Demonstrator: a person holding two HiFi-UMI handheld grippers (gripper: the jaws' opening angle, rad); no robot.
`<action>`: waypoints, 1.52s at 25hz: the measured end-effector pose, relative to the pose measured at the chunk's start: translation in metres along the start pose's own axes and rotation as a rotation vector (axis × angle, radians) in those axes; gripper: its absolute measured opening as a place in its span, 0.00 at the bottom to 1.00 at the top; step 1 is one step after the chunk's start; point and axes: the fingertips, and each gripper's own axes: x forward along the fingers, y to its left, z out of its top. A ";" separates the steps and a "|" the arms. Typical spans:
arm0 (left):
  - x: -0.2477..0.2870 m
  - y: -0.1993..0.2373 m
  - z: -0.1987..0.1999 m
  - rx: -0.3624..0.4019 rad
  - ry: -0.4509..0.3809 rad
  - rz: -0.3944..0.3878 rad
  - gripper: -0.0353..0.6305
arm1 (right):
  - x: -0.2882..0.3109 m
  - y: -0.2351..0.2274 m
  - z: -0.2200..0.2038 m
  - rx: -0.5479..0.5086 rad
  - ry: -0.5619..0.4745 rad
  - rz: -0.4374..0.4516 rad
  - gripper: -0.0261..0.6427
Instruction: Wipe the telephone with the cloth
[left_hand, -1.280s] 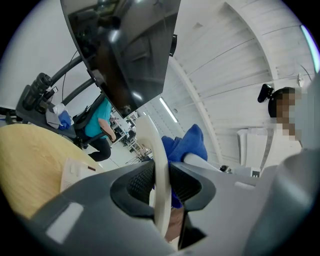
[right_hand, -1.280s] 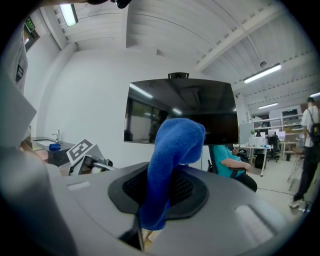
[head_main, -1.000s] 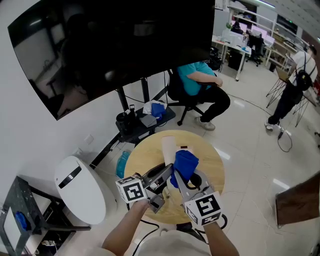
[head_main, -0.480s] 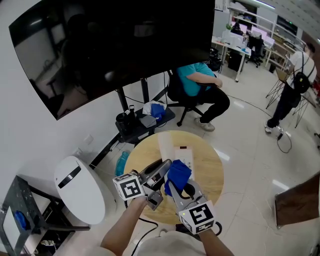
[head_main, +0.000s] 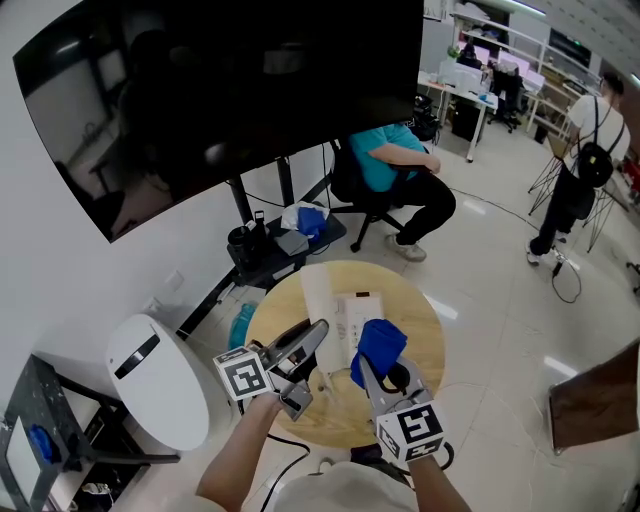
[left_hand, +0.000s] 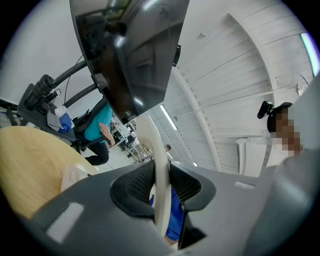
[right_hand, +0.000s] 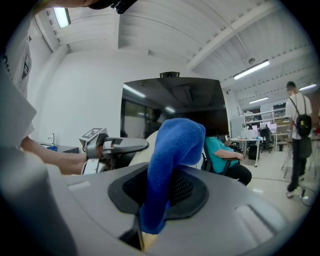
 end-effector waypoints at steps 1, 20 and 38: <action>0.000 -0.002 -0.001 0.001 0.003 -0.007 0.18 | 0.001 -0.001 -0.004 0.001 0.010 -0.003 0.13; 0.006 -0.018 -0.041 0.003 0.107 -0.068 0.18 | 0.022 -0.010 0.017 0.095 -0.055 0.014 0.13; 0.002 -0.034 -0.067 0.013 0.185 -0.117 0.18 | 0.034 -0.041 0.049 0.111 -0.106 -0.005 0.13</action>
